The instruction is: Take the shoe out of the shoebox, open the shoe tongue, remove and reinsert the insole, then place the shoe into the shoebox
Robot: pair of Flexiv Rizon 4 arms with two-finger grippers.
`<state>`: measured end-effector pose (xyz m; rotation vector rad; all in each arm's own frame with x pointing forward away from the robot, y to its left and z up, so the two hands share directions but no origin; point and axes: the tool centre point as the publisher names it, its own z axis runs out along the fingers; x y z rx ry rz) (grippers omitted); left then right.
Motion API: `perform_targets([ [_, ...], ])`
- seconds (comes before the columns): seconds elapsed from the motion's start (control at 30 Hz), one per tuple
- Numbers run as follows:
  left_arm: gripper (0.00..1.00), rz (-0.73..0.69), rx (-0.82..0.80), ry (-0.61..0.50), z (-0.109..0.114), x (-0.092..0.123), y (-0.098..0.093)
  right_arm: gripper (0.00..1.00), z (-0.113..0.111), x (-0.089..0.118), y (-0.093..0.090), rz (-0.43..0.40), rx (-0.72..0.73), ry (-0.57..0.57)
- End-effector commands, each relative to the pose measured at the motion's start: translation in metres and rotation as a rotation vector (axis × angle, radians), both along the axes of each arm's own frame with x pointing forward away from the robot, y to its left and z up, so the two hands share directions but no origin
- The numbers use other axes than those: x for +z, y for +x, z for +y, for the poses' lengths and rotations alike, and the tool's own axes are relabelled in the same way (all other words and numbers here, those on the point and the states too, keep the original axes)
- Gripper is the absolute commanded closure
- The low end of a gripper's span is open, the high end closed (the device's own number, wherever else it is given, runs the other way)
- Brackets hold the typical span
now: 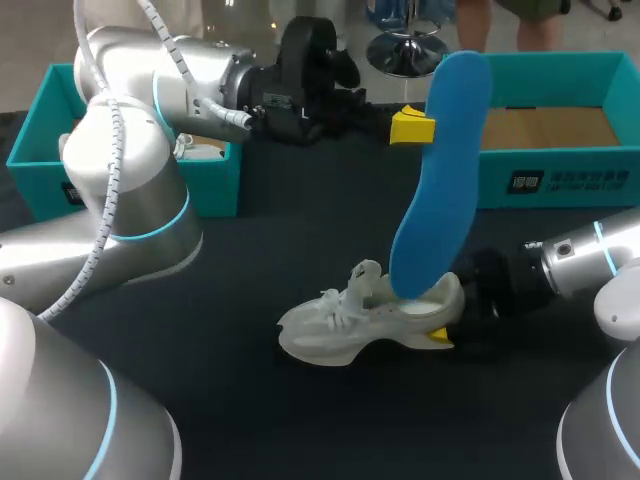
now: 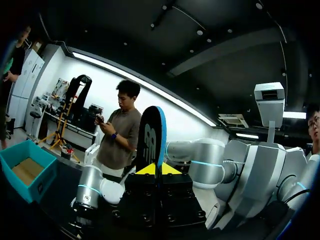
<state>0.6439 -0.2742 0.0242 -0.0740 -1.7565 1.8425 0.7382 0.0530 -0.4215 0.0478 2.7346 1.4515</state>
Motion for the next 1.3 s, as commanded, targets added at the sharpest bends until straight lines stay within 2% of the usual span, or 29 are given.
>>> perform_targets([
  [0.03,1.0,0.018,0.008,-0.042,0.014,0.006,-0.004,1.0,0.001,0.0,-0.001,-0.001,-0.001,-0.004],
  [0.23,1.0,0.058,-0.021,-0.083,0.028,0.02,-0.008,1.0,0.001,0.0,-0.001,-0.001,-0.001,-0.004],
  [0.5,1.0,0.215,-0.109,-0.143,0.037,0.034,-0.013,1.0,0.001,0.0,-0.001,-0.001,-0.001,-0.004],
  [0.93,1.0,0.301,-0.093,-0.155,0.042,0.035,-0.018,1.0,0.001,0.0,-0.001,-0.001,-0.001,-0.004],
  [1.3,1.0,0.313,-0.085,-0.145,0.044,0.033,-0.016,1.0,0.001,0.0,-0.001,-0.001,-0.001,-0.004],
])
